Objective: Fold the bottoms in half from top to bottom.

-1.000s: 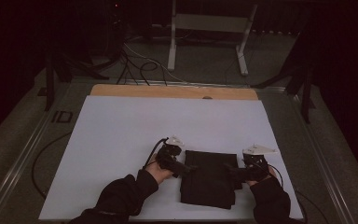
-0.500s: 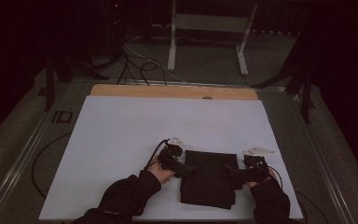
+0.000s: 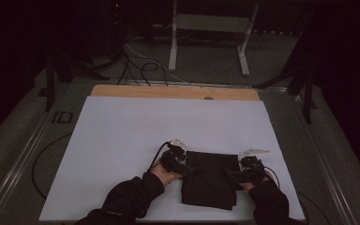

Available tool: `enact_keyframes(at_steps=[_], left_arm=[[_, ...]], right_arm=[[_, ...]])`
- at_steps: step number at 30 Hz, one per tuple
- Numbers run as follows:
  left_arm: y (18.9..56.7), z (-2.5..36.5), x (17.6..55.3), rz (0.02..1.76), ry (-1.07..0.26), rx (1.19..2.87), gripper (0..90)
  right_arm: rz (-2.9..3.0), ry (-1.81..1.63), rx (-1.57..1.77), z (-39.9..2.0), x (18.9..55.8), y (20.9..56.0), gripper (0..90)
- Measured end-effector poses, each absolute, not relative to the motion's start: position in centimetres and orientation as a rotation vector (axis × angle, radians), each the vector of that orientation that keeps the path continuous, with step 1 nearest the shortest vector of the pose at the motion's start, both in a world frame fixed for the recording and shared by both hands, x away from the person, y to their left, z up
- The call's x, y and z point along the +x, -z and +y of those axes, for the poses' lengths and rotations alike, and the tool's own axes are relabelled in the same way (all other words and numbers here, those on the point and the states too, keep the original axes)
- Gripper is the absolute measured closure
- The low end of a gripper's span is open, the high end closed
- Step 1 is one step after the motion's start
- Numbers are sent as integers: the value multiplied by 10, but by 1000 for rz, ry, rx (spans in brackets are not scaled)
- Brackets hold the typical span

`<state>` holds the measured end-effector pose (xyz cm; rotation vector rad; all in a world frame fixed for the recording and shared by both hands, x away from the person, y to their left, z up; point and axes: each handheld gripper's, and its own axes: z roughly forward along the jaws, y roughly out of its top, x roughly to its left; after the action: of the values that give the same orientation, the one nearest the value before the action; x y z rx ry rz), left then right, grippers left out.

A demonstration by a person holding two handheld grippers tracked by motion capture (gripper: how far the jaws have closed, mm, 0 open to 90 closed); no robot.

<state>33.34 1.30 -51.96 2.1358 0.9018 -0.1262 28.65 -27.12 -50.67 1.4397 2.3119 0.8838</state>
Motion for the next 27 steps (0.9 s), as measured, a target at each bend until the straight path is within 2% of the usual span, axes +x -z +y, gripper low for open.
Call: enact_keyframes(at_steps=[4,11,18,22,27], left_arm=[[519,13,332,926,96,2138,202],[518,10,330,939,71,2164,253],[517,7,330,937,112,2169,340],[517,6,331,929,163,2160,436],[518,5,332,929,180,2163,517]], right_arm=[[2323,-849,1439,-271,287,510,100],[2340,-808,1465,-269,286,513,129],[2357,-823,1444,-266,283,511,265],[2380,-838,1432,-265,282,509,364],[2399,-847,1413,-263,280,508,426]])
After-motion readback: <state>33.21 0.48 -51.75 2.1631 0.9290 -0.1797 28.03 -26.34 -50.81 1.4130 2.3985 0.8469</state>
